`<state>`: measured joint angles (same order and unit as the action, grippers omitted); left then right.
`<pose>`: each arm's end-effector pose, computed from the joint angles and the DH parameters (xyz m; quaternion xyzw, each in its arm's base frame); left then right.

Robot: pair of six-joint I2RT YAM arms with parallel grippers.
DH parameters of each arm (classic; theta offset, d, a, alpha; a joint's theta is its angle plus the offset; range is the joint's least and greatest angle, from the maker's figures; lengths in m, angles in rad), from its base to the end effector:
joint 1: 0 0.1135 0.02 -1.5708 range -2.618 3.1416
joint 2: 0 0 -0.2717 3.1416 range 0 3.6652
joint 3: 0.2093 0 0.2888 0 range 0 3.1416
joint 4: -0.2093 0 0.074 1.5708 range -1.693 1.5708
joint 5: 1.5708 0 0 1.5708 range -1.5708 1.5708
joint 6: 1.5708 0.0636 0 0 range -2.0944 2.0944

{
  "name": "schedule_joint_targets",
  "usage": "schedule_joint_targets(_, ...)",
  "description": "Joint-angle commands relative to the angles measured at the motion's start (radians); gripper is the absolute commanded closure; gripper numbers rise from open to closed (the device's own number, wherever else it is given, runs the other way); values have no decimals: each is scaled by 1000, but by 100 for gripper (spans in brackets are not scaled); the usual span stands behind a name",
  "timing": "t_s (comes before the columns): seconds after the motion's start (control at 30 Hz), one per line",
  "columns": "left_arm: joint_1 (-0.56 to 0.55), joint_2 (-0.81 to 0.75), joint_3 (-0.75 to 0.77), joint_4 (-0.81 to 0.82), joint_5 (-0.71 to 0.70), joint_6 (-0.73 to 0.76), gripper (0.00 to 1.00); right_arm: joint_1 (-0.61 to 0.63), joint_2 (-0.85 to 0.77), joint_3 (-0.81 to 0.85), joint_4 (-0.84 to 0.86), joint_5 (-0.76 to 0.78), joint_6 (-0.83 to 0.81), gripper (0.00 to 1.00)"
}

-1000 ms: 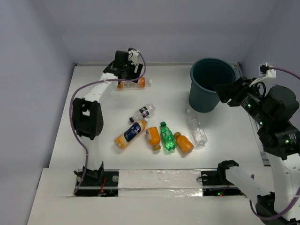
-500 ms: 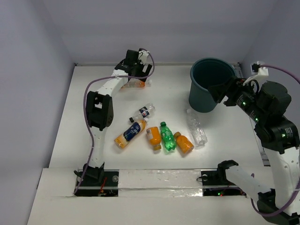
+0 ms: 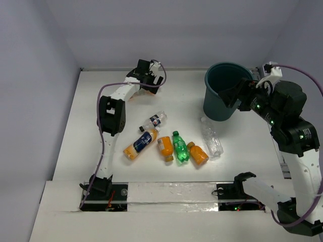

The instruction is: Put the plastic bottles in the bin

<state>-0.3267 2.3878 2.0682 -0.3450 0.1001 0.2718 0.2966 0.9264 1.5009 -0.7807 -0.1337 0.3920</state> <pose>0.5787 -0.2028 0.1830 0.2857 0.8516 -0.0570 0.4358 0.1844 0.0652 0.5065 -0.0051 0.7755 0.2612 0.5747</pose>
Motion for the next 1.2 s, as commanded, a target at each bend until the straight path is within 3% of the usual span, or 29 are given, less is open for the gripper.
schedule_joint_targets(0.0, 14, -21, 6, -14, 35, -11, 1, 9, 6, 47, 6, 5, -15, 15)
schedule_joint_targets(0.2, 14, 2, -16, -23, -7, -51, 1, 9, 0, 32, 15, 9, -19, 13)
schedule_joint_targets(0.47, 23, -6, -77, -28, -129, -95, 14, 9, -9, -7, 37, 20, -30, 13)
schedule_joint_targets(0.7, 51, -51, -60, -32, -168, -160, 47, 9, -24, -45, 55, 13, -27, 14)
schedule_joint_targets(0.83, 51, -134, -8, -34, -152, -219, 52, 9, -35, -51, 58, 16, -21, 26)
schedule_joint_targets(0.9, 51, -189, 62, -49, -116, -250, 53, 9, -41, -53, 60, 13, -16, 42)
schedule_joint_targets(1.0, 38, -266, 165, -60, -19, -347, 53, 9, -50, -60, 60, 9, -8, 51)
schedule_joint_targets(1.17, -29, -398, 191, 93, 130, -532, 55, 9, -77, -88, 49, 23, 14, 54)
